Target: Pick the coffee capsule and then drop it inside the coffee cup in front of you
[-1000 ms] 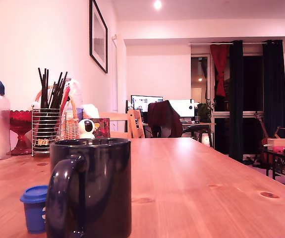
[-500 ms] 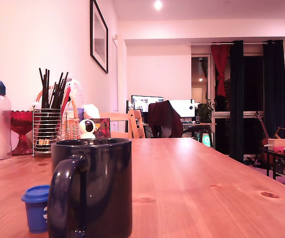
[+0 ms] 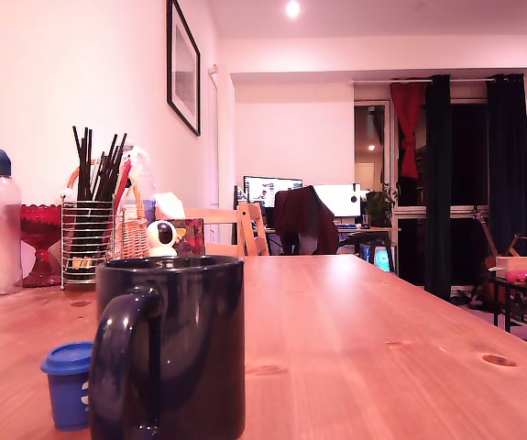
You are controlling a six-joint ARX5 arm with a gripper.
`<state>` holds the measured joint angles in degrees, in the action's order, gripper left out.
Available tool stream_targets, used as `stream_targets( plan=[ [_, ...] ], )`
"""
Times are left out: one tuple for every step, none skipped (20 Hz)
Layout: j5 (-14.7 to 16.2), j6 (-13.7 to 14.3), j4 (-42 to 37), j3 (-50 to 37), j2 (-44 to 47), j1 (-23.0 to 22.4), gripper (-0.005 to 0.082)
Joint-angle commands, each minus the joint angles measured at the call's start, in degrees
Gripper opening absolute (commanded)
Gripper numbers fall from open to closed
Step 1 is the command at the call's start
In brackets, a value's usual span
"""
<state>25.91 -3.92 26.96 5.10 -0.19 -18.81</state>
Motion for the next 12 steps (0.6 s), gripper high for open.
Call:
stream_targets(
  plan=[
    [0.2, 0.6, 0.1, -0.5, -0.5, -1.2, -0.0020],
    [0.2, 1.0, 0.1, -0.5, -0.5, -1.9, -0.0020],
    [-0.2, 1.1, 0.2, -0.5, -0.5, -2.6, -0.0020],
    [-0.9, 1.1, 0.2, -0.5, -0.5, -3.1, -0.0020],
    [-1.3, 1.2, 0.1, -0.5, -0.5, -3.5, -0.0020],
    [-1.5, 1.2, 0.1, -0.5, -0.5, -3.6, -0.0020],
    [-1.4, 0.9, 0.1, -0.5, -0.5, -3.6, -0.0020],
    [-1.1, 0.9, 0.1, -0.5, -0.5, -3.6, -0.0019],
    [-0.9, 0.9, 0.1, -0.5, -0.5, -3.6, -0.0018],
    [-0.6, 0.8, 0.1, -0.5, -0.5, -3.6, -0.0010],
    [-0.4, 0.8, 0.1, -0.5, -0.5, -3.6, 0.0012],
    [-0.4, -0.9, 0.1, -0.5, -0.5, -3.6, 0.0087]
  ],
)
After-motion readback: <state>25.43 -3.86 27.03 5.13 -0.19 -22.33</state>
